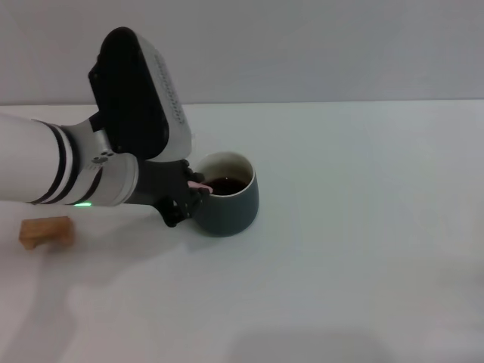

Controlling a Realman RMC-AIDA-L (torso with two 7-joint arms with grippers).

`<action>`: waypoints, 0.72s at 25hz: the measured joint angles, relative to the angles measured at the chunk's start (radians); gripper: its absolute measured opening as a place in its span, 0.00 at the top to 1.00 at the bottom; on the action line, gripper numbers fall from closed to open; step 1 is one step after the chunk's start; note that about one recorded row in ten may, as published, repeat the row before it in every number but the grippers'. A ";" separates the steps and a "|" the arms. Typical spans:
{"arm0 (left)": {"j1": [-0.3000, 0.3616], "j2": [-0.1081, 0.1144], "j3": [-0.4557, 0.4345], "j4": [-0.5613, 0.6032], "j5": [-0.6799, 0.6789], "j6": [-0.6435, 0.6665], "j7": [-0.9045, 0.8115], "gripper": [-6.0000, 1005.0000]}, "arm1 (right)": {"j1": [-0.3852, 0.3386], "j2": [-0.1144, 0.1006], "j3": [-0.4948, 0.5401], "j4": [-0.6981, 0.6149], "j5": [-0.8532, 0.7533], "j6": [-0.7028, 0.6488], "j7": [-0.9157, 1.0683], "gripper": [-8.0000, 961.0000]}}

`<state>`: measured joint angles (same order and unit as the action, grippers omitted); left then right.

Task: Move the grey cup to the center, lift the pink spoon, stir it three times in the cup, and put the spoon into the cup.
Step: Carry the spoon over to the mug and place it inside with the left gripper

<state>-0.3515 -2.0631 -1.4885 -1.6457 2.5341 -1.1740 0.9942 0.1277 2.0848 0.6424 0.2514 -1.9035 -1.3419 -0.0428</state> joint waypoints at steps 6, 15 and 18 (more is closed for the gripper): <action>0.030 0.003 -0.032 -0.007 0.007 -0.004 -0.005 0.85 | 0.002 0.000 -0.006 0.002 0.000 0.000 0.000 0.99; 0.020 0.003 -0.072 0.001 0.003 0.014 0.000 0.85 | -0.001 -0.002 -0.007 0.000 0.000 -0.006 0.000 0.99; 0.015 0.001 -0.067 0.002 0.002 0.022 0.000 0.85 | -0.001 -0.002 -0.007 0.000 0.000 -0.007 0.000 0.99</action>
<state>-0.3366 -2.0618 -1.5554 -1.6441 2.5363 -1.1522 0.9946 0.1263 2.0830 0.6350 0.2515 -1.9036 -1.3491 -0.0429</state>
